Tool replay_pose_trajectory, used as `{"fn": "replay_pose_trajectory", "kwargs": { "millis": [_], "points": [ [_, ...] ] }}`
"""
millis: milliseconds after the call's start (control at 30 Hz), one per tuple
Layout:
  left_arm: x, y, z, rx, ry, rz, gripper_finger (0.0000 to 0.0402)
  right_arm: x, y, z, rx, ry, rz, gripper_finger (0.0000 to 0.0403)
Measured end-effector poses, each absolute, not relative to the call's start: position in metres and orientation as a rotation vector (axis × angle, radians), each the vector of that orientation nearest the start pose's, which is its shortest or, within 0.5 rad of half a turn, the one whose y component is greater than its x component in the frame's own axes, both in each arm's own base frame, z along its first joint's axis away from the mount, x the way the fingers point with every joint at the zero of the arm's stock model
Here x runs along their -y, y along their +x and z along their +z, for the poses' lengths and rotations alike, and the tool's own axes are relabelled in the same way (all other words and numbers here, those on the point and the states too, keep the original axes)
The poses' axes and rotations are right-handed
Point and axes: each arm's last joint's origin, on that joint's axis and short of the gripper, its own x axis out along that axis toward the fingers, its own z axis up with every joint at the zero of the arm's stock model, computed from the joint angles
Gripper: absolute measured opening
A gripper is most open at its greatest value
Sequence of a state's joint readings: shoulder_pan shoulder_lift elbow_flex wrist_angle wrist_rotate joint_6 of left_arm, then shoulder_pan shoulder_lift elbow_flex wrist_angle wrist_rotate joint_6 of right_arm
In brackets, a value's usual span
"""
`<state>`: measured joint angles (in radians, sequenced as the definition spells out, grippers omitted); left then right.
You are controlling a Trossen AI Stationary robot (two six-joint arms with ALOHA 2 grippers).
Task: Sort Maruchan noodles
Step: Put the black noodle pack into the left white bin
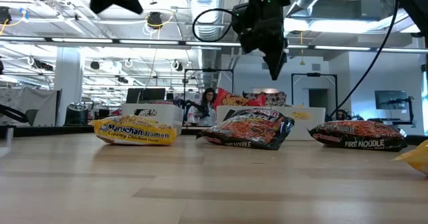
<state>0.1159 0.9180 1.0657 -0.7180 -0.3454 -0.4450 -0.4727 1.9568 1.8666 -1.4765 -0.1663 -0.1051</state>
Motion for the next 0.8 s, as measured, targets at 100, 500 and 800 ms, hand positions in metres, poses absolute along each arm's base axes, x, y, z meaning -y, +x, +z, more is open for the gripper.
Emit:
{"fn": "replay_pose_trajectory", "kwargs": {
  "millis": [100, 500, 800],
  "points": [
    [-0.028, 0.156, 0.363, -0.432, -0.365, 0.557, 0.0, 0.154, 0.332, 0.284, -1.519, 0.48, -0.126, 0.016],
    [-0.021, 0.111, 0.371, -0.408, -0.386, 0.505, 0.0, 0.103, 0.336, 0.291, -1.599, 0.501, -0.06, 0.016],
    [-0.021, 0.108, 0.369, -0.442, -0.334, 0.497, 0.0, 0.066, 0.292, 0.319, -1.555, 0.458, -0.165, 0.016]
  ]
}}
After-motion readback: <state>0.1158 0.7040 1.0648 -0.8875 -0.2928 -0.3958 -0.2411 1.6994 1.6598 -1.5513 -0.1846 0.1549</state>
